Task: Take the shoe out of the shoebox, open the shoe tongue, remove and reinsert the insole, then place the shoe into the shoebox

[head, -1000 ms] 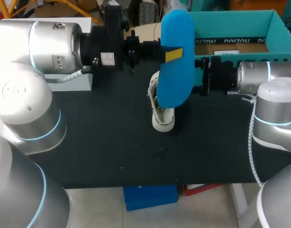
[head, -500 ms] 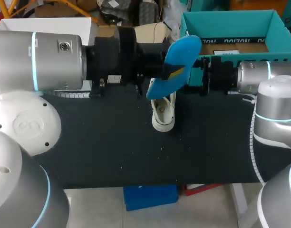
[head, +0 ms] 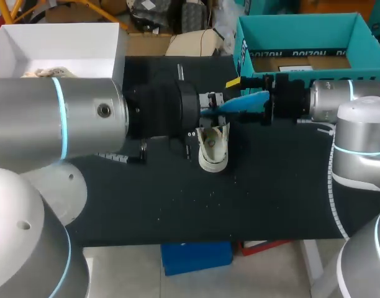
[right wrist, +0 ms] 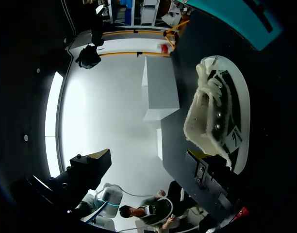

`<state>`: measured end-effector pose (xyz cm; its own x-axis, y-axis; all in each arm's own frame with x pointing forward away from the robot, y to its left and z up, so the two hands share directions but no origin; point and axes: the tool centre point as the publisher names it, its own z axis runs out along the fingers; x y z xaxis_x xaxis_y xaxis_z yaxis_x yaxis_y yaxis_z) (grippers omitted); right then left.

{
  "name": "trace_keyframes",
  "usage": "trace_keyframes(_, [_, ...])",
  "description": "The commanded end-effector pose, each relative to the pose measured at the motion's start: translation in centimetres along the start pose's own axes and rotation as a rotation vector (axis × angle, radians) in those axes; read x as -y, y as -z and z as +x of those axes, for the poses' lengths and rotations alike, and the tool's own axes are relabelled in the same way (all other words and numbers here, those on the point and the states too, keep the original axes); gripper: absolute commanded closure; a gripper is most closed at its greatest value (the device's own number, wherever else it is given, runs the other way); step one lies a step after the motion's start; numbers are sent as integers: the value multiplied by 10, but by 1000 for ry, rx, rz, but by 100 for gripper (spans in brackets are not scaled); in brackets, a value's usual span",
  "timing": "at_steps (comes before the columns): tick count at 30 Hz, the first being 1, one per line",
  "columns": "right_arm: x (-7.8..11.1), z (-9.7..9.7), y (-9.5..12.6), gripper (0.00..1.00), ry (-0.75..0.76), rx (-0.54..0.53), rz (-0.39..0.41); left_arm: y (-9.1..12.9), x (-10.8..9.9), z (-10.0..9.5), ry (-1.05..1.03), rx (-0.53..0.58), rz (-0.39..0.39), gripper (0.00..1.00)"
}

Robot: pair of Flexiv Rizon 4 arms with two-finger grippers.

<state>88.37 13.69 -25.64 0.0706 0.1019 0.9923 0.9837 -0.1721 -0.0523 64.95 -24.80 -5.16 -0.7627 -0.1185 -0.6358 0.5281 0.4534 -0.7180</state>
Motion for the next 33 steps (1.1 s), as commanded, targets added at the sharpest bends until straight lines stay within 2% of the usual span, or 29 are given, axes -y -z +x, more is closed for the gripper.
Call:
trace_keyframes(1, [0,-1,-2,0,1,0,-4,-3,-31,29,-65,162,269,100])
trace_keyframes(3, [0,-1,-2,0,1,0,-4,-4,-37,36,-103,130,305,100])
trace_keyframes(21, [0,-1,-2,0,1,0,-4,-4,-37,36,-103,130,305,100])
trace_keyframes(25, [0,-1,-2,0,1,0,-4,-15,-44,51,-113,103,365,100])
trace_keyframes(33, [0,-1,-2,0,1,0,-4,-26,-60,63,-85,81,375,100])
